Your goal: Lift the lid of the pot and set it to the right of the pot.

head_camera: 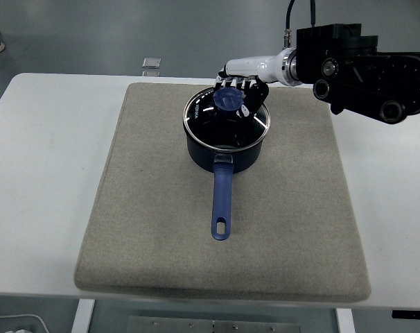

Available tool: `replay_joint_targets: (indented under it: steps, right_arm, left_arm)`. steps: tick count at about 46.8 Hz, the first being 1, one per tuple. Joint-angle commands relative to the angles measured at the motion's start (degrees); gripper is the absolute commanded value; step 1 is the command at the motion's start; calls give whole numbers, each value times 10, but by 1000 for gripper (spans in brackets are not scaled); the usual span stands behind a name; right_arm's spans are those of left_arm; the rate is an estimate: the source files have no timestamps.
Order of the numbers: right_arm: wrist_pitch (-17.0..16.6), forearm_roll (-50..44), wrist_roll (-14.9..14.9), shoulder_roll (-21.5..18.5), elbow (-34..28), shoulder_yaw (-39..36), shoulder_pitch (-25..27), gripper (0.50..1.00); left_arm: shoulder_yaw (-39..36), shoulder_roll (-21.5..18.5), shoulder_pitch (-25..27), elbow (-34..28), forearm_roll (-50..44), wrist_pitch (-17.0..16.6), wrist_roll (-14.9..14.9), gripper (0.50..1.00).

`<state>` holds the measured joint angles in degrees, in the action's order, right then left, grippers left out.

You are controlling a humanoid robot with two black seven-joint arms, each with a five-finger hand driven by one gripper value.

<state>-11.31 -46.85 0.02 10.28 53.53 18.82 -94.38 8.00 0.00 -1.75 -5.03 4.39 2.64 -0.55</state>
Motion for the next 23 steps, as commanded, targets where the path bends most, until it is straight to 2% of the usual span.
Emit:
replay_joint_targets:
  steps: [1,13,16,20,23]
  right_arm:
    - [-2,1,1,1,0,0,-1,605]
    - [-12,11,1,10,0,1,-29,601]
    - [-27,11,1,12,0,0,-34,574]
    - [-42,12,1,25,0,-1,-43,505]
    - [-49,12,1,33,0,-1,-45,500]
  left_arm:
    - [0,0,0,0,0,0,0,1000]
    - [0,0,0,-1,0,0,0,1000]
    - [0,0,0,0,0,0,0,1000]
    - [0,0,0,0,0,0,-1,1000]
    - [0,0,0,-1,0,0,0,1000]
